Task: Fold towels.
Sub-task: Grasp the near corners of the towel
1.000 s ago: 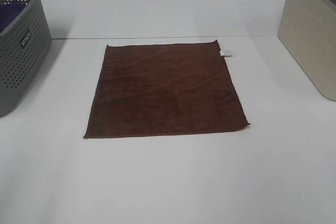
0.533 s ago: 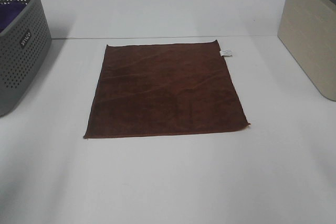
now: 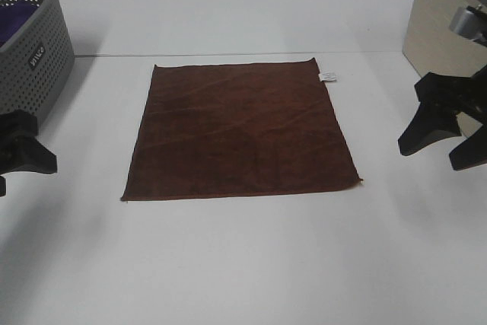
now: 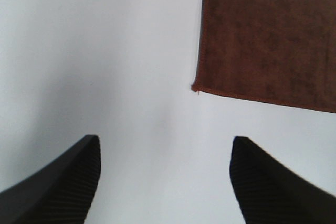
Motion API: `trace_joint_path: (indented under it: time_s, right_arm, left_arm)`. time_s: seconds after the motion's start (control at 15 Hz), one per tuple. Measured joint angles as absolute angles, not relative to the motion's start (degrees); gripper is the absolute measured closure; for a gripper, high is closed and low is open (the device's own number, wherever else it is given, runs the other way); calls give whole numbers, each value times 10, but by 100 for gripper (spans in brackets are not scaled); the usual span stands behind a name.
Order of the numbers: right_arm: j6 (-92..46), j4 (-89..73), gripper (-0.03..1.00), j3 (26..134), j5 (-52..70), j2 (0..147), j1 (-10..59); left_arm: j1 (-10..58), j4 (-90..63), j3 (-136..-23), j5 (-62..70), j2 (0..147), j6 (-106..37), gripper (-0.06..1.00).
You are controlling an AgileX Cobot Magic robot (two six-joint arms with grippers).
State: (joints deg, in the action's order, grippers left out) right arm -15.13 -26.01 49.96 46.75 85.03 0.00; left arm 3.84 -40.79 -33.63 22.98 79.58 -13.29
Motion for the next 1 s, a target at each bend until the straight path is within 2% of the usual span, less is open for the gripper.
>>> trace_joint_path:
  time_s: [0.27,0.6,1.0]
  right_arm:
    - [-239,-344,28,536,459,948,-2]
    - [-351,-460,28,592,486,1067,-68]
    - [-369,-462,28,670,512,1175,-73]
  left_arm:
    - [38,-445,-417,260,914,-172,28]
    - [38,-497,-477,268,1006,-235,28]
    - [38,-674,-507,292,1111,-410,28]
